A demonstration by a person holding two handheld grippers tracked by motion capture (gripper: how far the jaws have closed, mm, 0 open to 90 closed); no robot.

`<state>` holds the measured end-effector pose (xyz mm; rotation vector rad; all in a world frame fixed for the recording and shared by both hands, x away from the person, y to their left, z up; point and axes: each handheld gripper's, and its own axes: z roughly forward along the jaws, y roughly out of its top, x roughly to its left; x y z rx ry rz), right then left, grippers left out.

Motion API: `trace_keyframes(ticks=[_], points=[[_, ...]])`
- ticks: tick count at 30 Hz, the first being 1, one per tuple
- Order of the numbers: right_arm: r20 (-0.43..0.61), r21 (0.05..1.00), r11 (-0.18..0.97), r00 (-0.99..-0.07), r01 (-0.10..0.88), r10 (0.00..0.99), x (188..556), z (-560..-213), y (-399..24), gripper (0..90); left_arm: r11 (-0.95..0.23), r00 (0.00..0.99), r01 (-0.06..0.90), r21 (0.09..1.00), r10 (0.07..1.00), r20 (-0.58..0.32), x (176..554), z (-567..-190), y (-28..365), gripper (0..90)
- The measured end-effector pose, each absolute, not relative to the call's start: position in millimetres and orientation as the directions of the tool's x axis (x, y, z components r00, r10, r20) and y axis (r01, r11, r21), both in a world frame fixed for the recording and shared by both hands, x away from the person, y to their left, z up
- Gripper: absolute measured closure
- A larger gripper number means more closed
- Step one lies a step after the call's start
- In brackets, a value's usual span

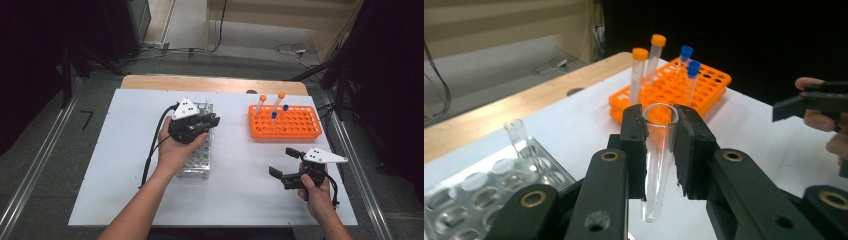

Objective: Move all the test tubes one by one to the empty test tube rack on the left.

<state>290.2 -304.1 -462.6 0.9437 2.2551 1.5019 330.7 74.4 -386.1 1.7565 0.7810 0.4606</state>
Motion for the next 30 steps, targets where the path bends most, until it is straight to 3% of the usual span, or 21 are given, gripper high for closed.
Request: trace_keyframes(ticks=[30], points=[[0.151,0.891,0.216,-0.710,0.399,0.688,299,-469,-321,0.0,-0.161,0.565,0.287,0.944,0.824,-0.031,407,-393,81,76.4]])
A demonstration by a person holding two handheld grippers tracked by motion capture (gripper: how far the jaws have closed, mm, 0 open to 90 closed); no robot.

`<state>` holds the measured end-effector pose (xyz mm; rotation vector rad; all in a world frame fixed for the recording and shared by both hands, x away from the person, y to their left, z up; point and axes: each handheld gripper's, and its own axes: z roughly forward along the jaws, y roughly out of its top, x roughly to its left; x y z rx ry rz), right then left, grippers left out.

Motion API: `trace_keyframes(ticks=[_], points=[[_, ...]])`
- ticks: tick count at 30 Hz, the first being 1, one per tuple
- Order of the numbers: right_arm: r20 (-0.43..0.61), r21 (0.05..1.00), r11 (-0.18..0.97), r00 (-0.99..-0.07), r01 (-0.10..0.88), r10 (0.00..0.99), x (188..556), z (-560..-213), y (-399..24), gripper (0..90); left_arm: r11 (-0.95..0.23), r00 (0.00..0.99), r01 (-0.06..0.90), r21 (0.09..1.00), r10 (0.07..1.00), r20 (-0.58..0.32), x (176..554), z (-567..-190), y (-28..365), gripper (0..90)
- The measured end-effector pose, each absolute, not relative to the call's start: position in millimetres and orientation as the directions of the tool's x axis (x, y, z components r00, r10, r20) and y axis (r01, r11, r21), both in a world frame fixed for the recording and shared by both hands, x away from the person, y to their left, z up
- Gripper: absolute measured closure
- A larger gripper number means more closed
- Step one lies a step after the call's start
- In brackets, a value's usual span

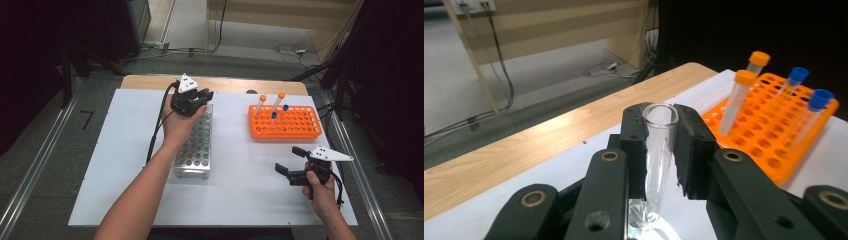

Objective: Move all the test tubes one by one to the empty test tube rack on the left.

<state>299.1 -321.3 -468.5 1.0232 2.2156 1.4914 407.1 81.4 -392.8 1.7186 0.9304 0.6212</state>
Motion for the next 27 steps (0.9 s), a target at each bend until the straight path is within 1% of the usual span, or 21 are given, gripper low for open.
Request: trace_keyframes(ticks=[9,23,27], points=[[0.152,0.892,0.212,-0.708,0.398,0.690,300,-469,-322,0.0,-0.183,0.553,0.321,0.929,0.833,-0.026,417,-405,80,76.4],[0.161,0.891,0.205,-0.705,0.405,0.691,301,-470,-324,0.0,-0.224,0.544,0.382,0.897,0.839,-0.023,422,-419,73,76.4],[0.166,0.891,0.201,-0.704,0.407,0.690,302,-470,-323,0.0,-0.220,0.542,0.396,0.891,0.840,-0.033,423,-421,73,76.4]])
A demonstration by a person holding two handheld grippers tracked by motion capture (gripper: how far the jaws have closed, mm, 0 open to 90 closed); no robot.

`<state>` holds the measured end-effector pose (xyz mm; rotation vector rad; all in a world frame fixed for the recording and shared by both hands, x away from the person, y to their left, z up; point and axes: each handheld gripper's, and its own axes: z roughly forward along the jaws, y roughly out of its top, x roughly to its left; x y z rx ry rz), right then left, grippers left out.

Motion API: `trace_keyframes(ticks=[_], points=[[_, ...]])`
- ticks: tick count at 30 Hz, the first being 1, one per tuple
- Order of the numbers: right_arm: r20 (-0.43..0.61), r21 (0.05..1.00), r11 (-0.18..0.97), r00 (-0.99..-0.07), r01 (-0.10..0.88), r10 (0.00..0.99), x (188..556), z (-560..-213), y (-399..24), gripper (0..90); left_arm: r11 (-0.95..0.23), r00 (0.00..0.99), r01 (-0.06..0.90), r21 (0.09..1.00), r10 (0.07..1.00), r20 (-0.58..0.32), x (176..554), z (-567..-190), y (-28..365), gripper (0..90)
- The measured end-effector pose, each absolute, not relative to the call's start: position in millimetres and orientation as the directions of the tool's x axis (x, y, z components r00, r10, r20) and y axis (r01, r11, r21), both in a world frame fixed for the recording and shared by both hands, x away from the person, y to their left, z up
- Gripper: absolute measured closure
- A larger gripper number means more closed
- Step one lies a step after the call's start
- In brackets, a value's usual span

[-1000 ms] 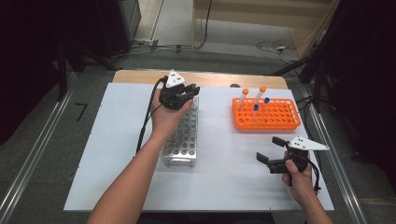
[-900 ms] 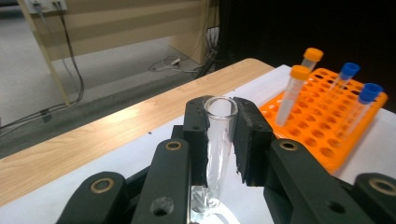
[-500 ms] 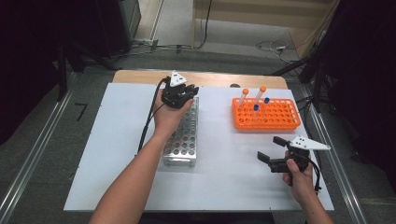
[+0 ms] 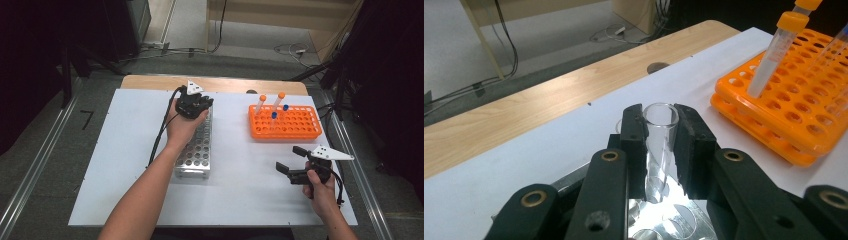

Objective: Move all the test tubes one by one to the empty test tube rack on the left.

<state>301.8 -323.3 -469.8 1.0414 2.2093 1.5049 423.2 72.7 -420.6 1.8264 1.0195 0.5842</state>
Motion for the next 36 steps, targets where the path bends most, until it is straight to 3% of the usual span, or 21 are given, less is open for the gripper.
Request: trace_keyframes(ticks=[13,16,22,25,36], points=[[0.164,0.888,0.209,-0.707,0.410,0.688,305,-472,-322,0.0,-0.222,0.555,0.446,0.867,0.829,-0.074,424,-428,73,72.6],[0.175,0.885,0.205,-0.706,0.419,0.686,307,-473,-321,0.0,-0.187,0.552,0.442,0.877,0.828,-0.101,421,-427,75,62.8],[0.165,0.883,0.218,-0.711,0.415,0.684,307,-472,-317,0.0,-0.136,0.560,0.442,0.886,0.814,-0.154,411,-422,81,30.9],[0.159,0.883,0.223,-0.711,0.412,0.685,309,-472,-315,0.0,-0.126,0.574,0.425,0.896,0.803,-0.159,399,-418,86,19.9],[0.155,0.886,0.225,-0.715,0.406,0.681,319,-467,-307,0.0,-0.078,0.597,0.378,0.922,0.782,-0.179,354,-408,109,2.0]])
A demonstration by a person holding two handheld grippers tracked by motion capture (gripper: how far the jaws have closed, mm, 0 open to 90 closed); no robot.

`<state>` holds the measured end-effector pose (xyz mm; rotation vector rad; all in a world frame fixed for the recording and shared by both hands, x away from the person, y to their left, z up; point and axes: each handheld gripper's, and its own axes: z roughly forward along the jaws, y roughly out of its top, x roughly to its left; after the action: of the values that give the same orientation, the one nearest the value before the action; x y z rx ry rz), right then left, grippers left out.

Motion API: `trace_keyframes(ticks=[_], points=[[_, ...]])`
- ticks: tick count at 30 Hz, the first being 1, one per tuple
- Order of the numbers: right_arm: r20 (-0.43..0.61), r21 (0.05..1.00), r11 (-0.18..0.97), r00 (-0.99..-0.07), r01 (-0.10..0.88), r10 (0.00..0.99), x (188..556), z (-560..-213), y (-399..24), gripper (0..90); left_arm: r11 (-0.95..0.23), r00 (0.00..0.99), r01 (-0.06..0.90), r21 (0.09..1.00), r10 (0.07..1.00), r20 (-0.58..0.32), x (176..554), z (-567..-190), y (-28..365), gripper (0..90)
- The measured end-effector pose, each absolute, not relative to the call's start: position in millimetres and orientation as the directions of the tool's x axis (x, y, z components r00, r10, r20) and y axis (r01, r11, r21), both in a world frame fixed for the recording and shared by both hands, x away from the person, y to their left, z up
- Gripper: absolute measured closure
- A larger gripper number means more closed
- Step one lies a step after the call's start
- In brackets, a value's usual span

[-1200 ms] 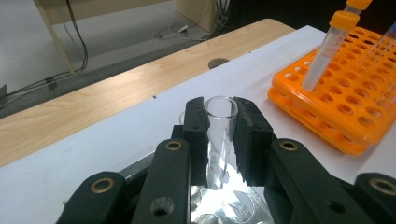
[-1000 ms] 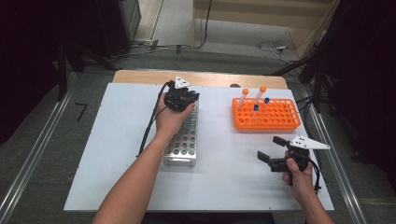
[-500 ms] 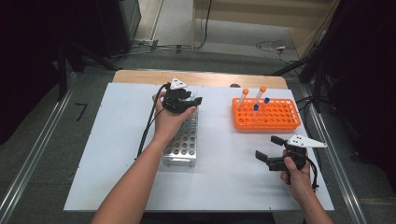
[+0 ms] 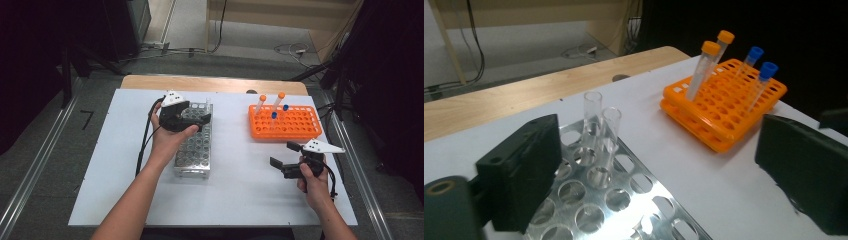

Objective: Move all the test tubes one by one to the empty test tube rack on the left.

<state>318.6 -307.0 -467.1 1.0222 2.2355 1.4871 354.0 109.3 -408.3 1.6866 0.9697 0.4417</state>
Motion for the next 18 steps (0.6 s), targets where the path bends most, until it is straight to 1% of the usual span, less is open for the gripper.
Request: trace_keyframes(ticks=[4,11,14,18], points=[[0.158,0.889,0.214,-0.710,0.405,0.687,324,-465,-306,0.0,-0.072,0.606,0.375,0.924,0.773,-0.186,337,-413,114,0.0],[0.182,0.890,0.181,-0.688,0.419,0.702,338,-462,-304,0.0,-0.067,0.610,0.373,0.925,0.769,-0.190,311,-423,123,0.0],[0.173,0.891,0.181,-0.680,0.417,0.712,344,-460,-302,0.0,-0.066,0.611,0.361,0.930,0.770,-0.183,301,-426,126,0.0],[0.164,0.895,0.173,-0.663,0.412,0.730,354,-459,-300,0.7,-0.035,0.610,0.370,0.928,0.763,-0.215,289,-432,130,0.0]])
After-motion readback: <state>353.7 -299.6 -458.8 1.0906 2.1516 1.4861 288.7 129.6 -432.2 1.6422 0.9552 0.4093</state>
